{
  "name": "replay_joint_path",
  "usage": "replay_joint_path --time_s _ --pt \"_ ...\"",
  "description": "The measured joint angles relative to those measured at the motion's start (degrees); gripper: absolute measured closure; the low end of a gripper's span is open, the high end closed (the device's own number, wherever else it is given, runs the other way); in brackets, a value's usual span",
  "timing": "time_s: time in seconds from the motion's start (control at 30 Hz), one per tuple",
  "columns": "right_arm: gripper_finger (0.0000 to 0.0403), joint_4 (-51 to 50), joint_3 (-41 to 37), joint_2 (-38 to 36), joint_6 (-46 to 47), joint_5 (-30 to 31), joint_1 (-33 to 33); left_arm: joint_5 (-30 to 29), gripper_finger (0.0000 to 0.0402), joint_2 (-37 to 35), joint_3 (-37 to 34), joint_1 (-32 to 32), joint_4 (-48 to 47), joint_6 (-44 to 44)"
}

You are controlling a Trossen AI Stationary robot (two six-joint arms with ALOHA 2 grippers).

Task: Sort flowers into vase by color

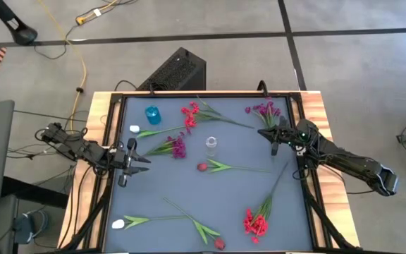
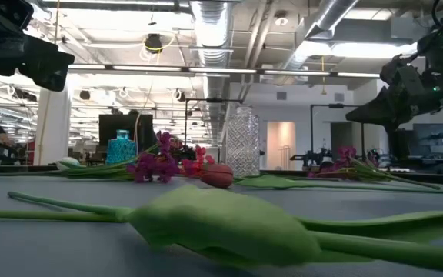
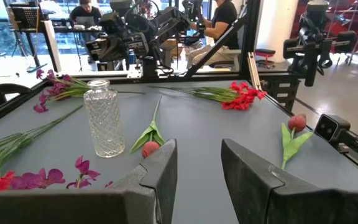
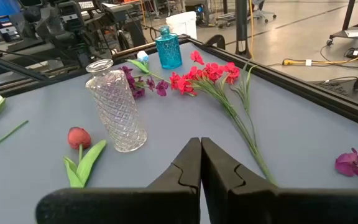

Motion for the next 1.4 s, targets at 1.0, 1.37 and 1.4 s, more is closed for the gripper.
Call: replay_joint_path --time_s 1.0,1.37,1.4 --pt "0.0369 0.0 0.0 0.0 0.0 0.0 0.0 0.0 0.0288 0.0 0.0 0.0 0.0 0.0" --pt "0.0369 0.4 0.0 0.0 0.0 0.0 0.0 -0.5 0.0288 0.0 -0.2 0.0 6.9 -6.5" --pt "0.0369 0.8 0.0 0.0 0.5 0.0 0.0 -0.8 0.0288 0.0 -0.2 0.0 8.0 -7.0"
